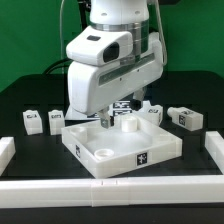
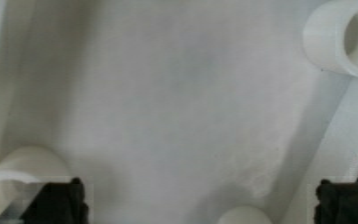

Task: Assemble one leg

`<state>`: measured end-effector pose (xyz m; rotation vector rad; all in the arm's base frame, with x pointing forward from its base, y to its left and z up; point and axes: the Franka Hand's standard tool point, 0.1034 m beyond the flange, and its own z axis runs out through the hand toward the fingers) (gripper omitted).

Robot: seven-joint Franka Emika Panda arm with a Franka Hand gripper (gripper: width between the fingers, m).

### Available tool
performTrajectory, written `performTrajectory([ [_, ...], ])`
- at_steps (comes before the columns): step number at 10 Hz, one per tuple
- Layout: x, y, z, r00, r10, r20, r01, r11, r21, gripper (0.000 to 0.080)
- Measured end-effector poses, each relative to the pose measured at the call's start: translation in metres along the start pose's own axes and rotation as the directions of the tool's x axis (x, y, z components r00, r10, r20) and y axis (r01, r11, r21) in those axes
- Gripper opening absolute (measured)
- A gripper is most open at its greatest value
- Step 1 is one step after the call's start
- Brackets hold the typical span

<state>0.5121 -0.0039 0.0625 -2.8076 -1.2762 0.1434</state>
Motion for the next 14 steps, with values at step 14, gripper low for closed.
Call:
performTrajectory([
  [14,-0.079,-0.011,0.022,0.957,-0.282,-0.068,0.267,0.949,-0.166,0.0650],
])
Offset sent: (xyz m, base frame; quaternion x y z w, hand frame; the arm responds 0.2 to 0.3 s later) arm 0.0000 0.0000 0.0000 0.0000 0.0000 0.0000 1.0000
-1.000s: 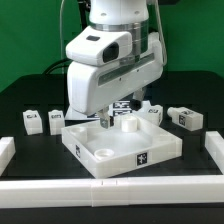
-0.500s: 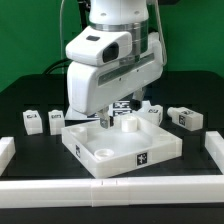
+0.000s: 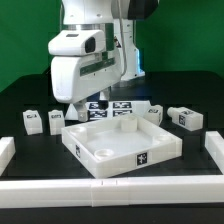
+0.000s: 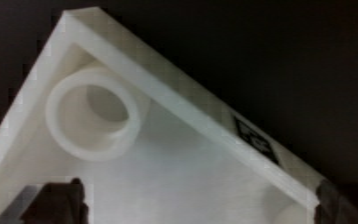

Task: Assemble one leg

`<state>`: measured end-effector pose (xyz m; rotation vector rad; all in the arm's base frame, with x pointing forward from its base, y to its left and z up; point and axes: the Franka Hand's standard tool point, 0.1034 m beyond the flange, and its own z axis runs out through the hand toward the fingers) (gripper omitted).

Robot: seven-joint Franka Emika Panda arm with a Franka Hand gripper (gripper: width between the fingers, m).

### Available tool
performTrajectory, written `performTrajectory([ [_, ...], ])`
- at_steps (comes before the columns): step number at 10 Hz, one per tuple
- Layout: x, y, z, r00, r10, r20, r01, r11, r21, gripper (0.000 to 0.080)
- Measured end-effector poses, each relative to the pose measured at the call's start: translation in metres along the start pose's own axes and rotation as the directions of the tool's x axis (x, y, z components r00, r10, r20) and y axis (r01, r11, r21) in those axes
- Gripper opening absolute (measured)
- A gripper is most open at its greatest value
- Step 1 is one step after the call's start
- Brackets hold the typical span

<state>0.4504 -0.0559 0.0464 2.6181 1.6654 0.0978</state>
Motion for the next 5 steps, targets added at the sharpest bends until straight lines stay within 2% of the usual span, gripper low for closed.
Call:
performTrajectory([
  [3,-0.003,0.000,0.001,0.999,-0.045,0.001,0.045,0.999,-0.002,0.0650],
  [4,-0.013,0.000,0.005,0.975,-0.222,0.003,0.222,0.975,-0.004,0.0650],
  [5,-0.016,-0.002,0.007,0.949,-0.316,0.009,0.316,0.949,0.001,0.0650],
])
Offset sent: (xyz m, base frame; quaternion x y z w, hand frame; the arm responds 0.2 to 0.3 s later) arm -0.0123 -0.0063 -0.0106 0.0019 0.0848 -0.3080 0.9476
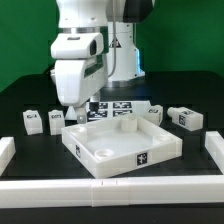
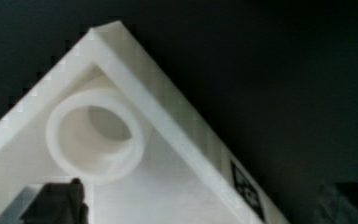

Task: Assemble one leg

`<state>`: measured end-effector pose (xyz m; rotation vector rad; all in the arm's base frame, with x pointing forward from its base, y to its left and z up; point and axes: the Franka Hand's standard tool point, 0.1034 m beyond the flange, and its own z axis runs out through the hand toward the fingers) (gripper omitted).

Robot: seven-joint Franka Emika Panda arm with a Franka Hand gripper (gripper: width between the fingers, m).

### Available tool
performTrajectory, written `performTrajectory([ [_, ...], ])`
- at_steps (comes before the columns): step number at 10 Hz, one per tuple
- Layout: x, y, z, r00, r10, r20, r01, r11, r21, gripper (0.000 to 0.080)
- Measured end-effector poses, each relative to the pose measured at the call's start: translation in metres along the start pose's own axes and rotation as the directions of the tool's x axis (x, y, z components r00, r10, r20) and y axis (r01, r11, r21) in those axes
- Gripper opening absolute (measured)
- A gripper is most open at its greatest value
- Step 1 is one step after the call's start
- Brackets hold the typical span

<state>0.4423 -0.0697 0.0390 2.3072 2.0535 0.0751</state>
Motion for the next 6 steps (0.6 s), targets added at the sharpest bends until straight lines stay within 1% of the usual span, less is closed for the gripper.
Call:
performTrajectory([
  [1,0.0034,-0.0004,0.0026,0.995,-0.097,0.005,0.097,0.995,-0.004,0.0650],
  [2,0.0101,0.0002,0.0070,0.985,-0.171,0.009,0.171,0.985,-0.019,0.0650],
  [6,0.0077,-0.0007,0.0088,0.987,-0.163,0.009,0.163,0.986,-0.015,0.0650],
])
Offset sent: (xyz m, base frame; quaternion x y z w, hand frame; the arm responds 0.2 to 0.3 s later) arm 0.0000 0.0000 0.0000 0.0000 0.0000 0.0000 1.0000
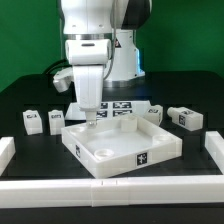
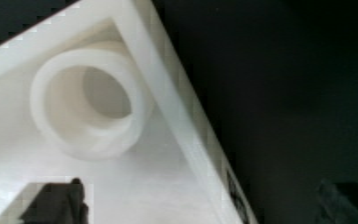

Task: Assemble one leg

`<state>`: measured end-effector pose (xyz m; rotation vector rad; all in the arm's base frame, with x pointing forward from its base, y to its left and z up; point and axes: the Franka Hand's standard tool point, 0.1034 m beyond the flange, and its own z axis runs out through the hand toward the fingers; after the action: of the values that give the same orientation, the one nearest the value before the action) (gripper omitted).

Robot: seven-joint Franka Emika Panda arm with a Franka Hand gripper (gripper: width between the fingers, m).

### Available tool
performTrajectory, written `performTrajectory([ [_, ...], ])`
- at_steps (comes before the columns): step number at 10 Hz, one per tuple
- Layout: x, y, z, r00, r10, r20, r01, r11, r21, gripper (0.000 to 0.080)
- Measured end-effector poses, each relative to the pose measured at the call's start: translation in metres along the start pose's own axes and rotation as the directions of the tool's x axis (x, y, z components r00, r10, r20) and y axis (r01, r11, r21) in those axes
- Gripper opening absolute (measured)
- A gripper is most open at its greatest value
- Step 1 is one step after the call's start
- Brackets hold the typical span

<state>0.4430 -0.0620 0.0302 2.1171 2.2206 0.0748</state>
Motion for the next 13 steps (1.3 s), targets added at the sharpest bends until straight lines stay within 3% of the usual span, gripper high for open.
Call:
performTrajectory([
  [1,0.001,0.000,0.000,1.000,-0.001,0.000,0.001,1.000,0.000,0.0650],
  [5,0.050,0.000,0.012,0.987,-0.160,-0.008,0.159,0.987,-0.004,0.0650],
  [8,0.053,-0.002,0.015,0.988,-0.152,-0.011,0.152,0.988,0.000,0.0650],
  [9,0.053,-0.002,0.015,0.988,-0.152,-0.011,0.152,0.988,0.000,0.0525],
  [10,0.053,-0.002,0.015,0.988,-0.152,-0.011,0.152,0.988,0.000,0.0525],
  [11,0.053,-0.002,0.015,0.988,-0.152,-0.011,0.152,0.988,0.001,0.0341],
  [12,0.053,-0.003,0.015,0.988,-0.152,-0.011,0.152,0.988,0.001,0.0207],
  [13,0.053,-0.003,0.015,0.988,-0.152,-0.011,0.152,0.988,0.001,0.0207],
])
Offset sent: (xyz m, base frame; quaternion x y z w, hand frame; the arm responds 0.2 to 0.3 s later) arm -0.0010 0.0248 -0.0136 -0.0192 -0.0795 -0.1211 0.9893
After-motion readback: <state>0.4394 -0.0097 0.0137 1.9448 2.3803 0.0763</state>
